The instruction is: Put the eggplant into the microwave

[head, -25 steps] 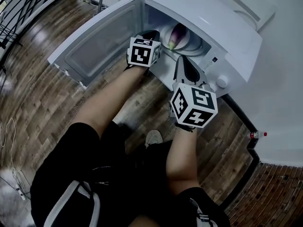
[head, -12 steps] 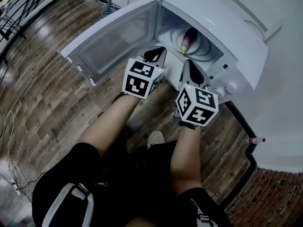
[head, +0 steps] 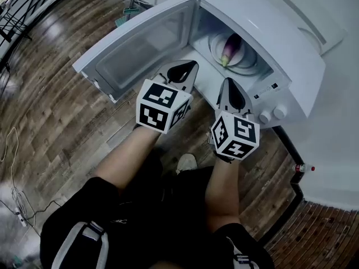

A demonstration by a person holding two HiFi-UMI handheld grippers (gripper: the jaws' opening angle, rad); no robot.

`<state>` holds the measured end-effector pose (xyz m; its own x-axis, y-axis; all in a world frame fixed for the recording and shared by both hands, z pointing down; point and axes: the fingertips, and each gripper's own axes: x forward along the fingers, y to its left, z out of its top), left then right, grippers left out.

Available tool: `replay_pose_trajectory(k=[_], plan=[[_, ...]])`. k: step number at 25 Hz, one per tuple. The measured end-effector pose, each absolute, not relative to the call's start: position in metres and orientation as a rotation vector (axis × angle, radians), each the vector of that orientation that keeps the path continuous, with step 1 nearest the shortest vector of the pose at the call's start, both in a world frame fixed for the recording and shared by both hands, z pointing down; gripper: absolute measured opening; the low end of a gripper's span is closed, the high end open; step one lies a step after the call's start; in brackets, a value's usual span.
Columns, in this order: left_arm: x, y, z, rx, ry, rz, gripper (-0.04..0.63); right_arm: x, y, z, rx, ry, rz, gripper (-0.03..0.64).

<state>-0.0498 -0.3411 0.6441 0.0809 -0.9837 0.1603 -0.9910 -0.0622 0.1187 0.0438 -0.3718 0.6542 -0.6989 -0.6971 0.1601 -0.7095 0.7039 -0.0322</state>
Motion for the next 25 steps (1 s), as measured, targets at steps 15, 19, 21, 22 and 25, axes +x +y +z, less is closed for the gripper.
replay_pose_trajectory(k=[15,19,21,22,25], plan=[[-0.015,-0.412,0.386,2.206,-1.923,0.183,-0.002,0.063,-0.420,0.401,1.261,-2.726,0.091,0.012],[-0.012,-0.423,0.277,2.203,-1.921,0.187,-0.002,0.064,-0.432,0.289,1.262,-2.750,0.105,0.012],[-0.016,-0.428,0.226,2.201,-1.939,0.176,-0.002,0.061,-0.439,0.234,1.256,-2.777,0.085,0.012],[-0.016,-0.430,0.203,2.202,-1.943,0.169,-0.002,0.061,-0.442,0.210,1.258,-2.787,0.072,0.012],[0.000,-0.425,0.156,2.200,-1.922,0.151,-0.002,0.077,-0.442,0.154,1.289,-2.769,-0.006,0.012]])
